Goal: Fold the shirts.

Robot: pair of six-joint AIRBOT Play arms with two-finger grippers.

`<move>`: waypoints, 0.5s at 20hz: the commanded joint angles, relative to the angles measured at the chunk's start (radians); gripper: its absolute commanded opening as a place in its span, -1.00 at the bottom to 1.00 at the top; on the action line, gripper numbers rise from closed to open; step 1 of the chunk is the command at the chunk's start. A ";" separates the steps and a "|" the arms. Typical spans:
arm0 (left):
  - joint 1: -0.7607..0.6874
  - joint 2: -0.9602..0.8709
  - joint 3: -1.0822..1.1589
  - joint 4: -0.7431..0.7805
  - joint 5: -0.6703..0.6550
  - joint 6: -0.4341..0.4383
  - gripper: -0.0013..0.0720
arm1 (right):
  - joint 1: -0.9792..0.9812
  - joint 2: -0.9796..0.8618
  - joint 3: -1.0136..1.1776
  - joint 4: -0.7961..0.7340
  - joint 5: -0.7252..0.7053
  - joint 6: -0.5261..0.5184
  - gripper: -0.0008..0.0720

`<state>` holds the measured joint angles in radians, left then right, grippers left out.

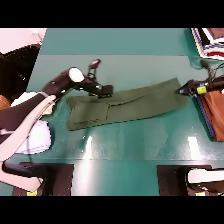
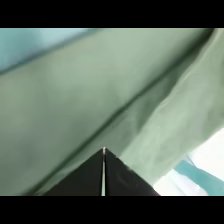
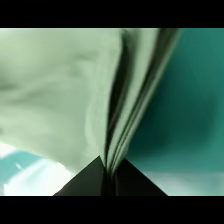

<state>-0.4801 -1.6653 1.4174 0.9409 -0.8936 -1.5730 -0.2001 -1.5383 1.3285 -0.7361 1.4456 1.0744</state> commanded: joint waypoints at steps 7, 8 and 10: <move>-0.120 -0.243 0.222 -0.006 -0.059 -0.028 -0.89 | 0.222 0.193 0.083 0.290 -0.006 0.047 -0.94; -0.120 -0.246 0.222 -0.005 -0.067 -0.028 -0.89 | 0.252 0.184 0.125 0.289 -0.005 0.048 -0.94; -0.120 -0.254 0.222 -0.001 -0.081 -0.028 -0.89 | 0.303 0.164 0.190 0.288 -0.002 0.072 -0.94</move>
<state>-0.5930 -1.8984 1.6279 0.9363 -0.9550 -1.5990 0.0296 -1.3666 1.4410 -0.4721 1.4448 1.1194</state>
